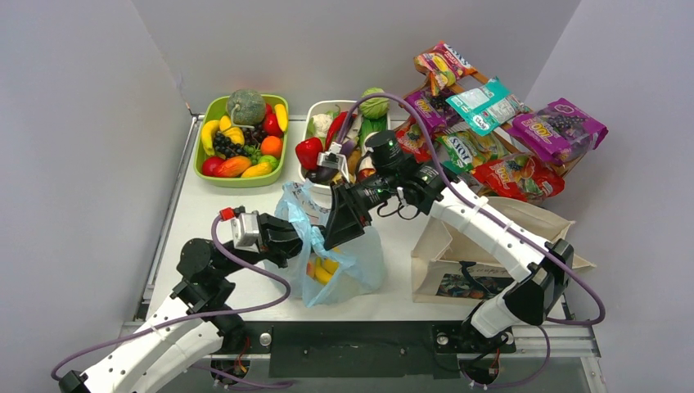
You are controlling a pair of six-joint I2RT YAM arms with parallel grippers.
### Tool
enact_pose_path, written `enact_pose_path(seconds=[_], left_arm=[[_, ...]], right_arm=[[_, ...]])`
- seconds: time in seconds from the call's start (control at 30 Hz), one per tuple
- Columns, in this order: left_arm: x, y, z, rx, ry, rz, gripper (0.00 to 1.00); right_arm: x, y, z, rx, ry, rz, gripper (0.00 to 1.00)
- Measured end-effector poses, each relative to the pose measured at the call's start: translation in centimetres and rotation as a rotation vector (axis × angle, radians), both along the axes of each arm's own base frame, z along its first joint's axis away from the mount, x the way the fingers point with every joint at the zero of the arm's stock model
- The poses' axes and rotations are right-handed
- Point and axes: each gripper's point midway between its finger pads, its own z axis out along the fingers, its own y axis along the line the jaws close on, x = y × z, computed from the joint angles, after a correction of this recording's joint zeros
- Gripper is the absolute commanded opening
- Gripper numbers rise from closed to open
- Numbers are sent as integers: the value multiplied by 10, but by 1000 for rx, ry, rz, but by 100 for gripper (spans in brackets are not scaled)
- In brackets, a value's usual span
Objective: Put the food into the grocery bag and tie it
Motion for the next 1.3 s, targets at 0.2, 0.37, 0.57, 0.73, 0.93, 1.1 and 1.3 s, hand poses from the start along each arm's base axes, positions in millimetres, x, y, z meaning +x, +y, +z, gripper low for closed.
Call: enact_pose_path(seconds=[0.2, 0.37, 0.57, 0.73, 0.93, 1.1, 1.3], left_arm=[[2, 1, -4, -3, 67, 12, 0], [2, 2, -5, -23, 128, 16, 0], [-3, 6, 1, -59, 168, 13, 0], [-5, 4, 0, -74, 223, 1, 0], [-10, -1, -3, -82, 273, -23, 0], [-14, -9, -8, -74, 307, -42, 0], [-17, -20, -20, -36, 355, -61, 0]], right_arm=[[7, 2, 5, -15, -26, -64, 45], [7, -4, 20, -13, -62, -144, 44], [3, -16, 41, 39, -119, -245, 42], [3, -31, 39, 45, -155, -356, 40], [11, -36, 15, 26, -141, -469, 36], [22, -34, -3, 9, -110, -546, 33], [18, -23, -1, 39, -130, -556, 33]])
